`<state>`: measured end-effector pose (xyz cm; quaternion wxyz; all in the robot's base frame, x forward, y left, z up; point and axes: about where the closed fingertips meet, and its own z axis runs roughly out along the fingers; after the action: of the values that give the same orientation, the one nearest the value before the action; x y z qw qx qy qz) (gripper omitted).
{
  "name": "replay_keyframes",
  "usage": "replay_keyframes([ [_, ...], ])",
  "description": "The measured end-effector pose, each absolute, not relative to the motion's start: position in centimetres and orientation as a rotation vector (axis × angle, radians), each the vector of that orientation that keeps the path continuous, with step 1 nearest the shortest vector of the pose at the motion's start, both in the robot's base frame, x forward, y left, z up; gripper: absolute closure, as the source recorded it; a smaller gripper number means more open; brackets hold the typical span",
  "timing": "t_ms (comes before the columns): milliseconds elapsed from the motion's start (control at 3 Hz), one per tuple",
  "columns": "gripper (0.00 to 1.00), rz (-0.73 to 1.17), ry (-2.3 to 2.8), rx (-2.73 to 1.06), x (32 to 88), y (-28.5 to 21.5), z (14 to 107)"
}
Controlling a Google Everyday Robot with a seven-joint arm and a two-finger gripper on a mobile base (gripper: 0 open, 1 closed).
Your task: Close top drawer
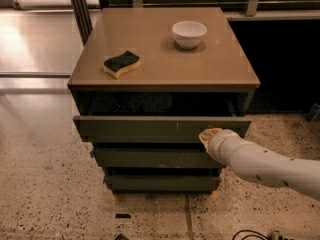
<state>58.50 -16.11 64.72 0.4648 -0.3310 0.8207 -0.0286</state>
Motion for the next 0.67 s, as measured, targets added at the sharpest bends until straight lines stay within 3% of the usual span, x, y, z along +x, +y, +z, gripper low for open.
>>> replay_keyframes([
  [667,1.0,-0.148,1.944,-0.74,63.0,-17.3,65.7],
])
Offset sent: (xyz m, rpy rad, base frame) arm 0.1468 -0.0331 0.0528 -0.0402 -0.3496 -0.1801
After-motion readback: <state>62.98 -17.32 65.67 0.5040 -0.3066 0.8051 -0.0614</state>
